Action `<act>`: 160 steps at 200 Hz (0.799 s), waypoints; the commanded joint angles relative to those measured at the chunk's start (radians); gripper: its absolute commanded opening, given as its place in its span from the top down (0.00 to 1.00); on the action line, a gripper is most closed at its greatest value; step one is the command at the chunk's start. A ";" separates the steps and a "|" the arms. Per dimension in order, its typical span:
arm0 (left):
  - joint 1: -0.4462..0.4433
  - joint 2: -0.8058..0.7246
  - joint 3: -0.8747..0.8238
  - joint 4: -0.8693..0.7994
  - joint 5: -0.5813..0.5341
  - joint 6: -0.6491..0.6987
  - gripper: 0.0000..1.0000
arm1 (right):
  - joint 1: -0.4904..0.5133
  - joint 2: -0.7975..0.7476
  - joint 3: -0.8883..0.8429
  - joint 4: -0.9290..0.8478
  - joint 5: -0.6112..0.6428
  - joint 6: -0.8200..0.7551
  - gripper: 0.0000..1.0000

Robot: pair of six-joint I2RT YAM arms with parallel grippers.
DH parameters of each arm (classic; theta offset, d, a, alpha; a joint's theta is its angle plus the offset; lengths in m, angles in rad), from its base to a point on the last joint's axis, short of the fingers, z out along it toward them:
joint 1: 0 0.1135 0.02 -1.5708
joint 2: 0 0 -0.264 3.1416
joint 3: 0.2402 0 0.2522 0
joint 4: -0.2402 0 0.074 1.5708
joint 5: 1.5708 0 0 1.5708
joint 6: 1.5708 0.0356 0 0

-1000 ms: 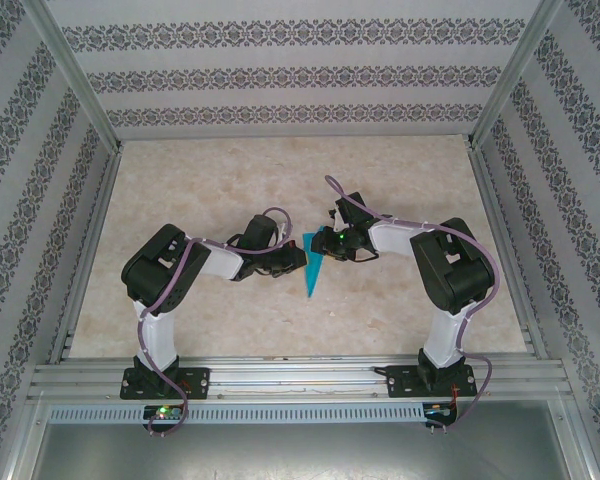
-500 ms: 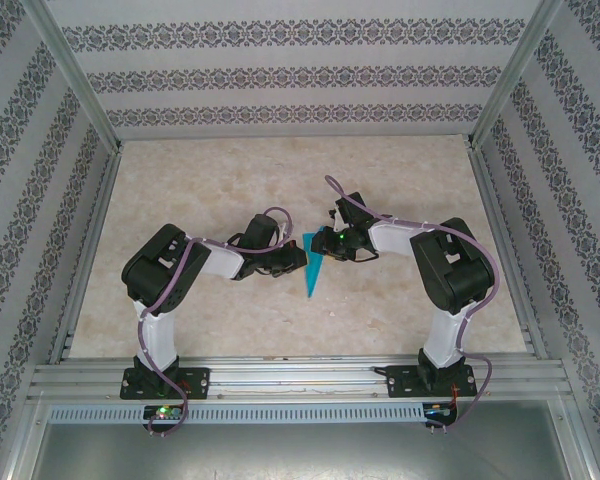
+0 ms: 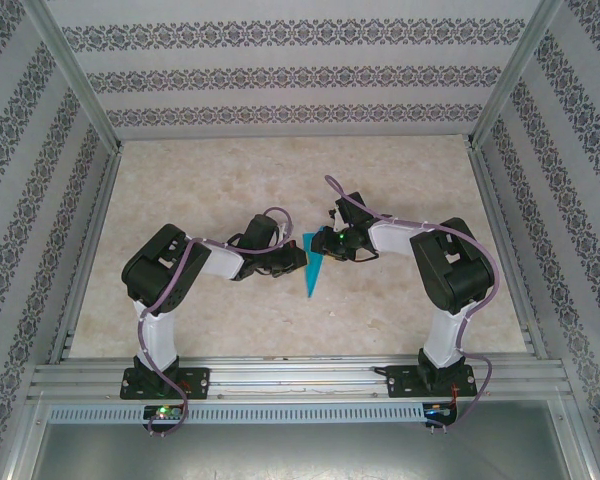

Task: Fold a paper plane with a square sheet of paper (fold left side to right side)
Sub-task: Fold the wing for the fifth time at the center of the table.

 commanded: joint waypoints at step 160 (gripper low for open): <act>-0.065 -0.059 0.016 -0.071 -0.073 0.009 0.99 | 0.036 0.099 -0.024 -0.039 0.063 -0.011 0.61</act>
